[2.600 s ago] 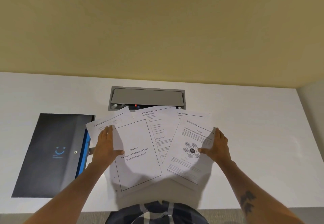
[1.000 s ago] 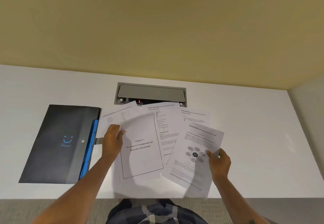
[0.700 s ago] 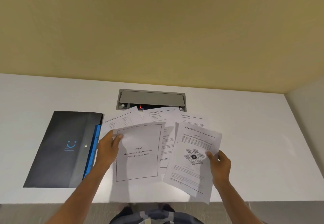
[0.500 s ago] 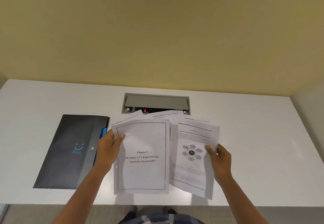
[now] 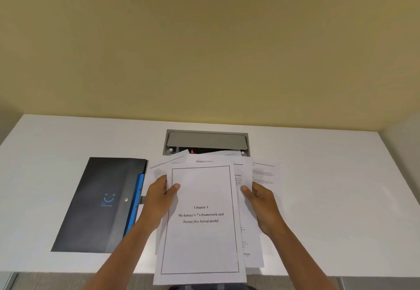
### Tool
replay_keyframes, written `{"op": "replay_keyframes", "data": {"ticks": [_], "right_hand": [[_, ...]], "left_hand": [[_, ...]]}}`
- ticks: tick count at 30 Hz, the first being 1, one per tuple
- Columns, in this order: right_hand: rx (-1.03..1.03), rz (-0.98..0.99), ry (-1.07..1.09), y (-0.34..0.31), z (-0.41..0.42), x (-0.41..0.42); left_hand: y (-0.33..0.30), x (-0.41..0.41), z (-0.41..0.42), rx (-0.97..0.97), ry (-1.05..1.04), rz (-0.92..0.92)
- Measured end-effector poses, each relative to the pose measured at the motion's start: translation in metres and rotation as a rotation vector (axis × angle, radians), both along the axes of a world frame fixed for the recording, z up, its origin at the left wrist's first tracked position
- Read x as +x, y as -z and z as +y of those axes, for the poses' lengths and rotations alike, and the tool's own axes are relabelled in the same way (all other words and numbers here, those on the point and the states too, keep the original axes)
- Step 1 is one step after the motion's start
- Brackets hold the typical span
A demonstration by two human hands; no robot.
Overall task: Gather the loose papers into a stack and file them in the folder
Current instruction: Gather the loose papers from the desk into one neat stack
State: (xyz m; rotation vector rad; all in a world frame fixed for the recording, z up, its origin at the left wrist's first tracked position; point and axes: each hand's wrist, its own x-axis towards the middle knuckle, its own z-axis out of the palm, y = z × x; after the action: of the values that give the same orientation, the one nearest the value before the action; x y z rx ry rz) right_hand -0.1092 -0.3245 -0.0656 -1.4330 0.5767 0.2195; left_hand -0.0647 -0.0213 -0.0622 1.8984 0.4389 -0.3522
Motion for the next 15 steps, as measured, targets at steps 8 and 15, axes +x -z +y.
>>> {"op": "replay_keyframes", "data": {"ticks": [8,15], "right_hand": [[0.094,0.074,-0.142,0.002,0.011,-0.015],[0.049,0.16,-0.236,-0.009,0.02,-0.024]], "left_hand": [[0.009,-0.015,-0.01,-0.083,-0.043,0.051],[0.012,-0.021,-0.013,-0.096,-0.085,0.144]]}}
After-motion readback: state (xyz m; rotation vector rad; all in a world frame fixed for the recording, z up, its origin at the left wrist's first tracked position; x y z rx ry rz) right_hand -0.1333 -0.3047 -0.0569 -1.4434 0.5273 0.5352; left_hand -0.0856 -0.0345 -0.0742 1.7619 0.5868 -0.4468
